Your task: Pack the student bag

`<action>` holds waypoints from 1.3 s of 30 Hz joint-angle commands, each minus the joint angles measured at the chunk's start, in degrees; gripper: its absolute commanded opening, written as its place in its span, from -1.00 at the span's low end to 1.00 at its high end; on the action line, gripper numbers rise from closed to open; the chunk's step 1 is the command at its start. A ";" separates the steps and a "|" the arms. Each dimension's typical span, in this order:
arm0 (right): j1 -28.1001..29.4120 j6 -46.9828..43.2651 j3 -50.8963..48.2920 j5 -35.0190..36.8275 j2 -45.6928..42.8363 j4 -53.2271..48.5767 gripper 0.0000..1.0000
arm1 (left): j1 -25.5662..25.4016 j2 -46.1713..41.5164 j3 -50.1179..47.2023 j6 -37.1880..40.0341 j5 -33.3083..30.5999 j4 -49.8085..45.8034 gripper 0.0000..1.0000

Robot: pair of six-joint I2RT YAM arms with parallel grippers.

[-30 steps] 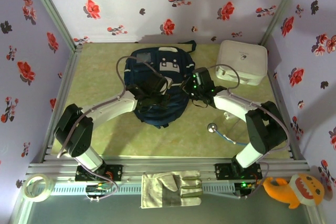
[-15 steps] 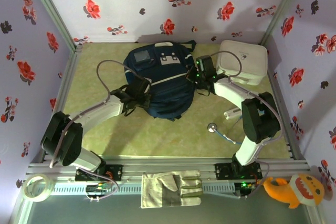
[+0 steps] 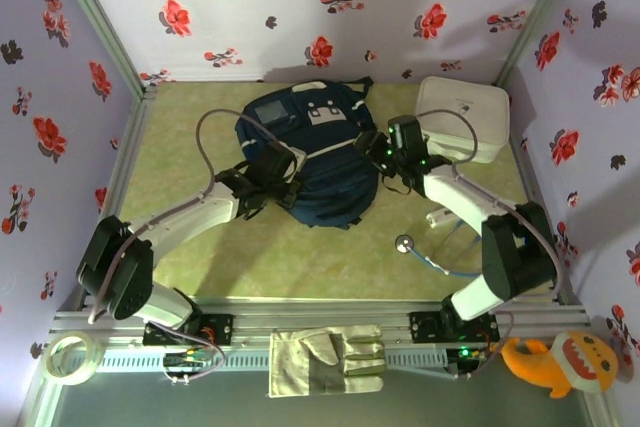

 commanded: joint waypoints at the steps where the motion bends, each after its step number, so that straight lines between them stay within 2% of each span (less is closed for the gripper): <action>1: 1.35 5.25 -3.34 -0.51 -2.68 2.08 0.12 | -1.88 0.36 3.26 2.08 3.02 1.52 -1.00; 6: 3.16 7.18 -3.41 0.28 -1.63 2.24 0.01 | -2.64 2.00 4.50 2.63 3.10 1.36 -1.00; 12: 3.26 6.36 -0.74 0.22 2.35 2.77 -0.32 | -2.62 2.22 4.39 3.01 2.65 0.40 -1.00; 18: 3.17 3.29 0.85 4.88 2.87 0.52 -0.62 | -1.36 1.29 3.52 3.50 -1.27 -2.30 -1.00; 21: 2.93 2.09 1.20 7.80 2.41 -0.95 -0.70 | -0.18 -0.15 1.65 5.28 -2.81 -3.13 -1.00; 27: 2.29 0.82 1.73 6.94 2.31 -0.56 -0.75 | 2.04 -2.39 -2.02 10.76 -3.28 -1.73 -1.00; 35: 2.38 -0.62 1.98 4.99 2.80 -0.54 -0.77 | 8.15 1.53 1.14 9.75 -3.23 2.77 -1.00; 39: 2.47 -3.84 4.67 0.90 4.14 -2.78 -0.64 | 9.89 3.22 2.94 9.58 -2.77 2.92 -1.00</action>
